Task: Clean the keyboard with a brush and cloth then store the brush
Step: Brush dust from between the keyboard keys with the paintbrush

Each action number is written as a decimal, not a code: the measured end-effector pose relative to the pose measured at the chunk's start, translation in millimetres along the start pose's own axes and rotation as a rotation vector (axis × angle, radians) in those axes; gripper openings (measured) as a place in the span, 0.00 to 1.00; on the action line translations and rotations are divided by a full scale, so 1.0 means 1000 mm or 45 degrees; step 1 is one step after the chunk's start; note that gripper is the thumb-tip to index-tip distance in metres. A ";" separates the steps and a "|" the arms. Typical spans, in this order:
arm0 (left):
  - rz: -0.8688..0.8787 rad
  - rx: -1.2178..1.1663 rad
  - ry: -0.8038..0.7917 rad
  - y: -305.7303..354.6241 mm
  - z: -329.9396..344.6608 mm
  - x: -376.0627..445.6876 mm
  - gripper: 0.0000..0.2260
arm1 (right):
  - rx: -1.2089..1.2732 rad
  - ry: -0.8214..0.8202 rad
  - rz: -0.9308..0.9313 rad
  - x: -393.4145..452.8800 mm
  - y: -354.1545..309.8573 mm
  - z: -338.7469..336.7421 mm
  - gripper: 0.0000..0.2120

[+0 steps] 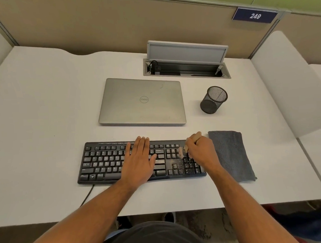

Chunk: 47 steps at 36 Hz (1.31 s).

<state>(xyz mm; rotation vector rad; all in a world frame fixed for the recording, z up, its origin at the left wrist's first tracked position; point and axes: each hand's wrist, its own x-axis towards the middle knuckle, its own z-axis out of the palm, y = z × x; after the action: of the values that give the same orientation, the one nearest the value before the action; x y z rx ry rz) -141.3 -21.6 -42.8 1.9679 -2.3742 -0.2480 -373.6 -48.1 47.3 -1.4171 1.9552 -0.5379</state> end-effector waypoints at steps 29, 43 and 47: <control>-0.001 -0.017 0.031 0.000 0.002 0.001 0.32 | 0.356 0.075 0.029 0.004 -0.003 0.000 0.12; -0.003 -0.001 0.025 0.000 0.001 0.000 0.32 | -0.033 -0.026 -0.171 0.008 -0.017 0.005 0.16; -0.007 0.008 0.019 0.000 0.001 0.000 0.32 | -0.148 -0.092 -0.143 0.010 -0.016 0.008 0.20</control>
<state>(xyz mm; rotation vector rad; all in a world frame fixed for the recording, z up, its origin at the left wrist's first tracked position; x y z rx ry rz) -141.7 -21.3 -43.9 1.9722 -2.3634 -0.2260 -359.0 -62.6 49.4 -1.6038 1.8846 -0.4228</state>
